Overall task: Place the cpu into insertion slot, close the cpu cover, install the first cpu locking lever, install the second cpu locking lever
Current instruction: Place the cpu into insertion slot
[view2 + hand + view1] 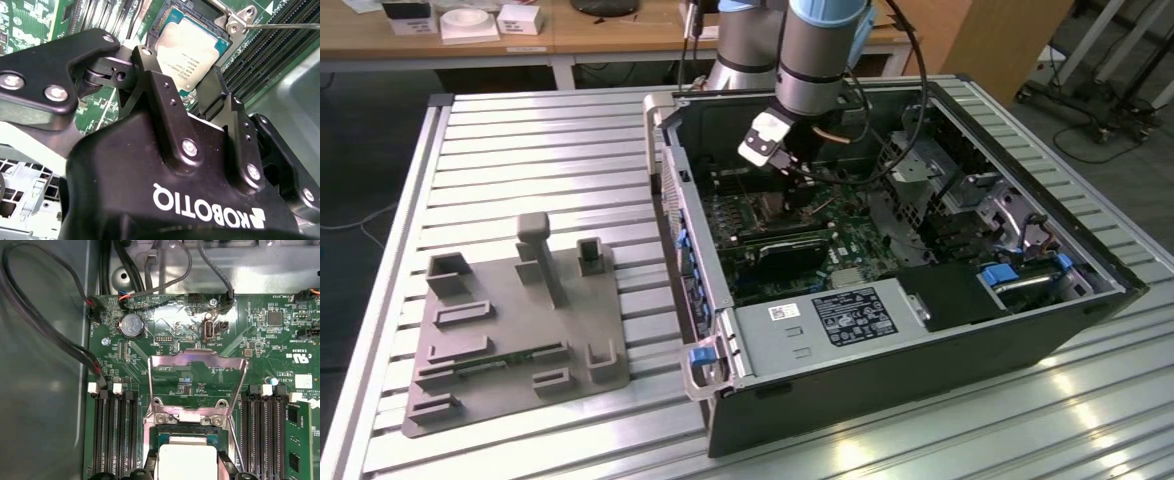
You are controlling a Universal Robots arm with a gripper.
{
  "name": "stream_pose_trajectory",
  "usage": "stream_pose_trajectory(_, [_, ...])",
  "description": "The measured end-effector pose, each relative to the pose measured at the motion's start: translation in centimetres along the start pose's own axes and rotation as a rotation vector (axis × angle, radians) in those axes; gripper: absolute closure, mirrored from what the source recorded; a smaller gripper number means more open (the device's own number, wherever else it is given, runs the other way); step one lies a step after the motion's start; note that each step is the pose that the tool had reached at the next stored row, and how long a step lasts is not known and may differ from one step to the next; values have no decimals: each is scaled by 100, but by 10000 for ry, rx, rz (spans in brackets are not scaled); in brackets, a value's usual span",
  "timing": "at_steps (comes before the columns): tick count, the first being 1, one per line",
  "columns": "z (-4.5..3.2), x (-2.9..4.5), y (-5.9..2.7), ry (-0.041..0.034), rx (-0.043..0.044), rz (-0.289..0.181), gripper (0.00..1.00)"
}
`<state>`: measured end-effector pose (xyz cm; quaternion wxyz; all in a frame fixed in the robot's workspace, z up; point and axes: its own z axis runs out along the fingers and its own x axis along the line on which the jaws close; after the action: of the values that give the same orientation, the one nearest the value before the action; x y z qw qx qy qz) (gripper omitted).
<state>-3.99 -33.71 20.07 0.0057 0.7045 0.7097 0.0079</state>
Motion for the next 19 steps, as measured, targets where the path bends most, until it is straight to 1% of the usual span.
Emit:
stream_pose_trajectory(2, [20,0,0,1,28,0,46])
stream_pose_trajectory(7, [33,-3,0,0,72,0,46])
stream_pose_trajectory(19, [45,-23,4,6,73,11,46])
